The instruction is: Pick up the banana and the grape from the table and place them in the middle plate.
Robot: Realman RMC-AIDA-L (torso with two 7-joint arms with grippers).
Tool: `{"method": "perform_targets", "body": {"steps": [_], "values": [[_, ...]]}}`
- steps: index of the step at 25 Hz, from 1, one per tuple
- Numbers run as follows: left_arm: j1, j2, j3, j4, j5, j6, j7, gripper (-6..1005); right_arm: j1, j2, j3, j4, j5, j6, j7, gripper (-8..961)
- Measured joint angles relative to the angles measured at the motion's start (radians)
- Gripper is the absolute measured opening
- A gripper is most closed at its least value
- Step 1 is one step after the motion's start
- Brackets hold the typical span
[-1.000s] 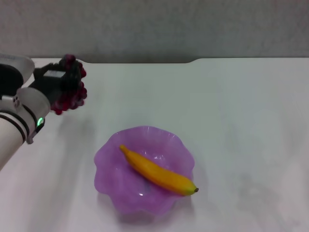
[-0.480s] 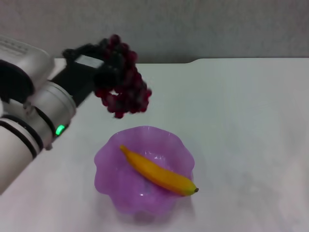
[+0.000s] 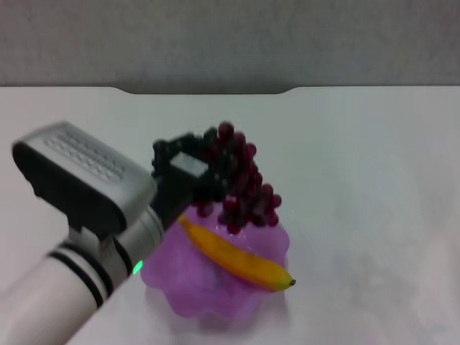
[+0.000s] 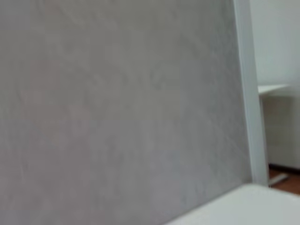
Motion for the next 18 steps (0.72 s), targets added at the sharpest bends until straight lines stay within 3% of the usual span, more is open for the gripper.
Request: {"method": "perform_targets", "body": {"steps": [5, 9, 18], "values": [[-0.036, -0.002, 0.064, 0.152, -0.007, 0.119, -0.010, 242, -0.001, 0.000, 0.000, -0.003, 0.000, -0.007, 0.002, 26], [-0.135, -0.003, 0.136, 0.307, -0.076, 0.197, -0.027, 241, -0.002, 0.000, 0.000, -0.004, 0.000, -0.007, 0.002, 26], [-0.196, -0.003, 0.154, 0.409, -0.145, 0.211, -0.040, 249, 0.000, 0.000, 0.000, -0.005, 0.000, -0.010, 0.003, 26]]}}
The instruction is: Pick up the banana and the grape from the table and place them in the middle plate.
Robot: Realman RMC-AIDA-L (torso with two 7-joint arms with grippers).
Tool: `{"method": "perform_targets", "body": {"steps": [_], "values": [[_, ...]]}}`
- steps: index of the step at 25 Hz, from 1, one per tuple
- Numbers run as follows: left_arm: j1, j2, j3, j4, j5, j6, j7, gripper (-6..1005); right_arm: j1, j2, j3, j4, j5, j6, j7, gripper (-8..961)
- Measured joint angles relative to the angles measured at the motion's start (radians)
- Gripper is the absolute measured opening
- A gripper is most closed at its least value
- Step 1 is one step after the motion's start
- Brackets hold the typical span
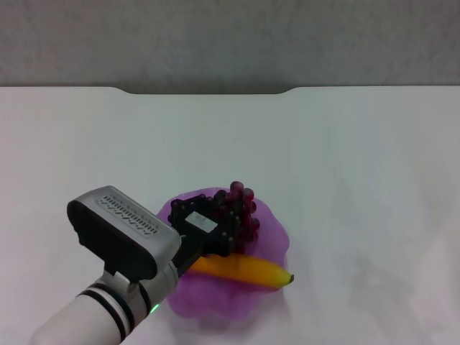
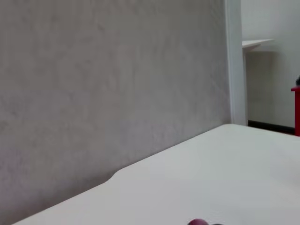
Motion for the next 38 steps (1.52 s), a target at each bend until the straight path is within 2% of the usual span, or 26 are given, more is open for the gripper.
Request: {"method": "perform_targets", "body": {"steps": [12, 14, 20, 25, 30, 35, 38], "values": [[-0.008, -0.001, -0.009, 0.012, -0.003, -0.002, -0.024, 280, 0.000, 0.000, 0.001, 0.003, 0.000, 0.004, 0.001, 27], [-0.006, -0.001, -0.010, 0.011, -0.003, -0.001, -0.022, 522, 0.000, 0.000, 0.001, 0.004, 0.000, 0.005, 0.002, 27], [0.000, -0.001, -0.022, -0.006, -0.003, 0.002, -0.013, 766, -0.001, 0.000, 0.000, 0.005, 0.000, 0.006, 0.002, 27], [0.006, 0.000, -0.058, -0.022, 0.005, 0.017, 0.021, 878, -0.001, 0.000, 0.000, 0.005, 0.000, 0.009, 0.002, 27], [0.011, 0.000, -0.095, -0.036, 0.007, 0.087, 0.091, 876, 0.000, -0.001, 0.000, 0.007, 0.000, 0.011, 0.002, 27], [0.028, 0.003, -0.110, -0.029, 0.007, 0.260, 0.183, 873, 0.001, -0.002, 0.000, 0.005, 0.000, 0.020, 0.001, 27], [0.047, 0.001, -0.110, 0.019, 0.004, 0.407, 0.238, 852, 0.002, -0.002, 0.000, 0.003, 0.000, 0.024, 0.001, 27]]}}
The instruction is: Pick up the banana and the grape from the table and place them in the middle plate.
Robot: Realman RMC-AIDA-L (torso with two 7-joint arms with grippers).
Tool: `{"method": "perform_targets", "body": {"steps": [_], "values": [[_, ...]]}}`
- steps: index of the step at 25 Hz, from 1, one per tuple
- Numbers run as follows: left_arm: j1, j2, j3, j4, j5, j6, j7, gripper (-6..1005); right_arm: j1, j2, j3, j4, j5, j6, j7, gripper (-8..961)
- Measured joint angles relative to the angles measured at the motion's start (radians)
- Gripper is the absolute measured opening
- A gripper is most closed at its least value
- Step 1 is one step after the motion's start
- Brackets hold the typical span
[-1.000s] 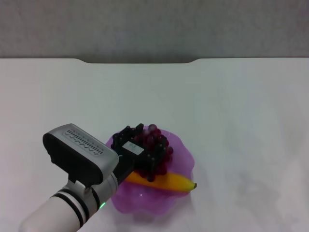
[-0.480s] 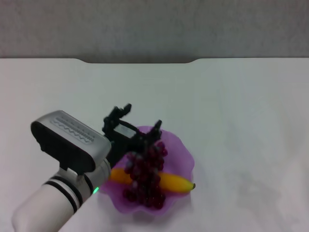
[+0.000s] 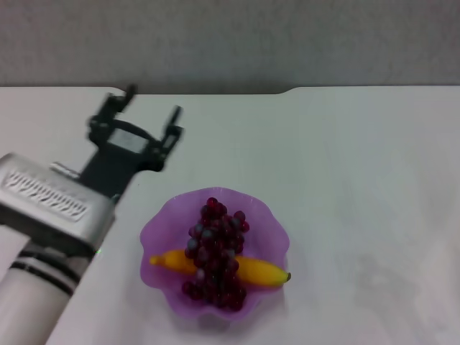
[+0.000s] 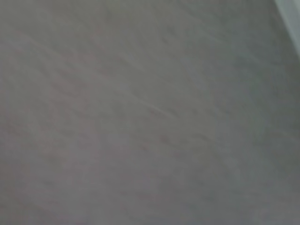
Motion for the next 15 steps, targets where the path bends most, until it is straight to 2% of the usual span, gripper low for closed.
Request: {"method": "perform_targets", "body": {"steps": [3, 5, 9, 11, 15], "values": [[0.034, -0.002, 0.001, 0.040, -0.032, 0.150, 0.015, 820, 0.000, 0.000, 0.000, -0.002, 0.000, -0.005, 0.000, 27], [0.051, -0.002, 0.000, 0.071, -0.067, 0.236, 0.013, 754, -0.001, 0.000, 0.002, -0.003, 0.000, -0.011, 0.000, 27], [0.036, -0.002, -0.001, 0.166, -0.118, 0.329, 0.009, 623, -0.006, 0.000, 0.009, -0.004, 0.007, -0.018, -0.007, 27], [0.019, -0.002, 0.004, 0.215, -0.133, 0.358, -0.014, 376, -0.007, 0.000, 0.011, -0.004, 0.011, -0.025, -0.009, 27], [-0.011, -0.002, 0.008, 0.295, -0.146, 0.375, -0.171, 226, -0.006, 0.001, 0.013, -0.006, 0.042, -0.030, -0.011, 27]]}}
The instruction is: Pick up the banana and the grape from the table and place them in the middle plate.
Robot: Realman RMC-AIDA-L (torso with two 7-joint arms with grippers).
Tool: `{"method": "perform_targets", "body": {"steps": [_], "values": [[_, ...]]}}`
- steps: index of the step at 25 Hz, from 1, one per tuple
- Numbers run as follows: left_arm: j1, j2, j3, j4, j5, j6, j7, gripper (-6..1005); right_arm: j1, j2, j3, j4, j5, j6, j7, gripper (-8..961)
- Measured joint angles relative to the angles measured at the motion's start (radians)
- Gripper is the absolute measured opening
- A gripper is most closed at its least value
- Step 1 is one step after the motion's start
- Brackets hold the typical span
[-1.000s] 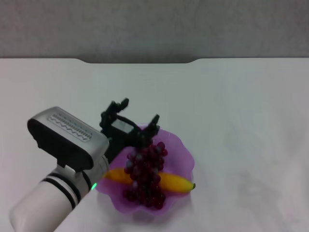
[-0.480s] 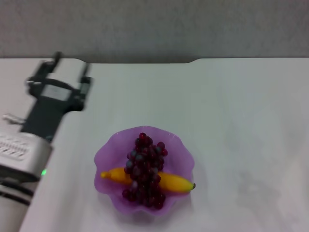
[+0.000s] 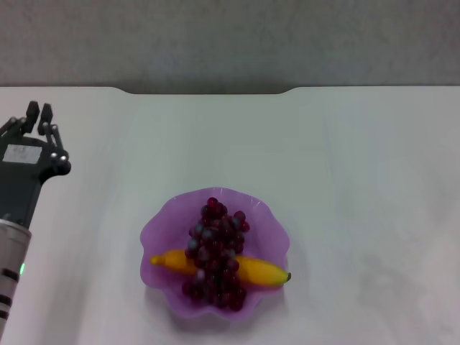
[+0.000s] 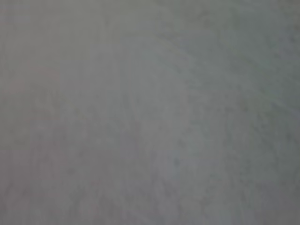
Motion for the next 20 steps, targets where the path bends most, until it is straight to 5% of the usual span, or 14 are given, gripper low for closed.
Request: {"method": "perform_targets", "body": {"steps": [7, 20], "values": [[-0.029, 0.001, -0.010, 0.106, -0.002, 0.067, -0.254, 47, 0.001, 0.000, 0.020, 0.003, 0.040, -0.044, -0.070, 27], [-0.073, 0.004, 0.000, 0.229, 0.010, 0.136, -0.444, 59, 0.025, 0.003, 0.100, 0.024, 0.040, -0.035, -0.094, 29]]}}
